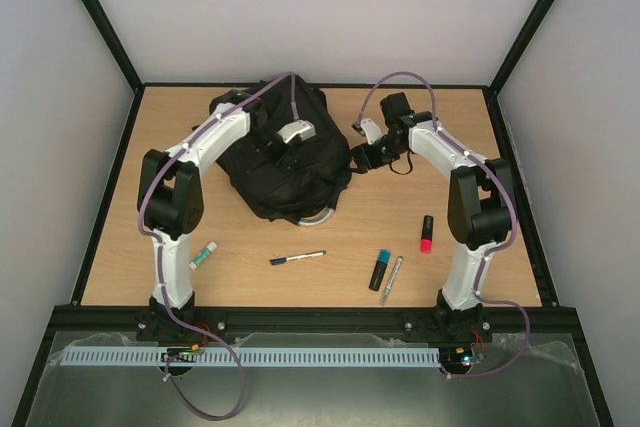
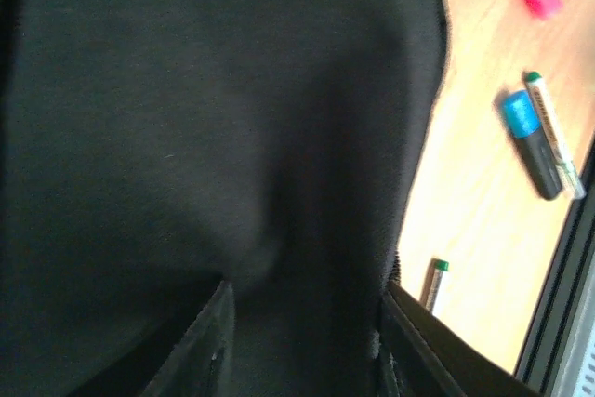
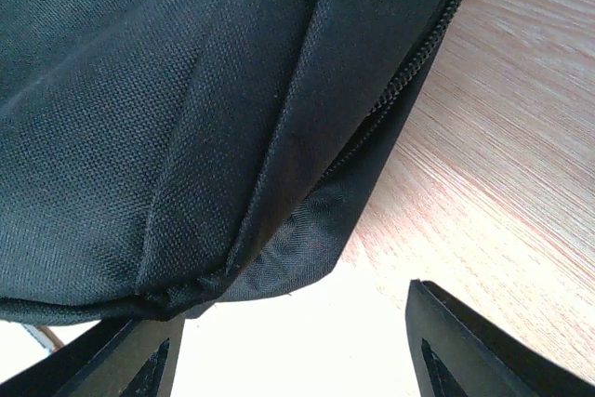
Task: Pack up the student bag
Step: Adjust the student bag at the center of the board.
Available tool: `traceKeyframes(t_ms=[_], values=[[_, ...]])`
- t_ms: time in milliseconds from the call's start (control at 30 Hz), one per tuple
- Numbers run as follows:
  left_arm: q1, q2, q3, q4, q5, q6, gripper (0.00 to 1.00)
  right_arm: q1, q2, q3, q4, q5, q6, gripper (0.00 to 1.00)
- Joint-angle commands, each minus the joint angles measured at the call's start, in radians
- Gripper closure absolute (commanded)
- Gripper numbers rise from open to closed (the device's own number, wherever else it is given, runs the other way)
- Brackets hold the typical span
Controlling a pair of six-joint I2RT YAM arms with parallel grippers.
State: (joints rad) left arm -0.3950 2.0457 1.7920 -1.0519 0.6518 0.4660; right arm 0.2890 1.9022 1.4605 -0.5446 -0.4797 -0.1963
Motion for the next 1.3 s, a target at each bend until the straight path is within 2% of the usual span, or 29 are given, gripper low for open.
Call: traceKeyframes(t_ms=[0,167,300,400,567,600,667,767,867,967,1267], values=[[0.022,-0.021,0.011,0.041,-0.109,-0.039,0.54,0.004,-0.016,0.023,-0.051,0.001,0.024,0.34],[0.051,-0.089,0.059,0.009,-0.116,-0.028,0.42,0.003,-0.072,-0.016,-0.074,0.026,0.007,0.31],[0.108,-0.163,0.068,0.052,-0.218,-0.102,0.35,0.002,-0.132,-0.007,-0.094,0.093,-0.006,0.3],[0.177,-0.226,0.059,0.131,-0.307,-0.214,0.26,0.002,-0.158,0.086,-0.14,0.133,-0.045,0.3],[0.324,-0.304,-0.099,0.289,-0.446,-0.464,0.07,0.003,-0.165,0.243,-0.158,0.144,-0.077,0.3],[0.368,-0.295,-0.116,0.29,-0.422,-0.494,0.06,0.002,-0.166,0.247,-0.137,0.137,-0.072,0.3],[0.478,-0.272,-0.161,0.292,-0.348,-0.552,0.06,0.003,-0.15,0.244,-0.101,0.122,-0.038,0.23],[0.595,-0.269,-0.27,0.332,-0.248,-0.586,0.08,0.003,-0.084,0.266,-0.105,0.044,0.007,0.0],[0.679,-0.266,-0.367,0.37,-0.133,-0.608,0.14,0.015,-0.032,0.246,-0.091,0.013,0.027,0.01],[0.718,-0.256,-0.455,0.412,-0.031,-0.613,0.16,0.027,0.038,0.253,-0.118,-0.009,0.01,0.01],[0.683,-0.217,-0.634,0.622,0.113,-0.695,0.18,0.076,0.149,0.241,-0.103,-0.016,0.019,0.0]])
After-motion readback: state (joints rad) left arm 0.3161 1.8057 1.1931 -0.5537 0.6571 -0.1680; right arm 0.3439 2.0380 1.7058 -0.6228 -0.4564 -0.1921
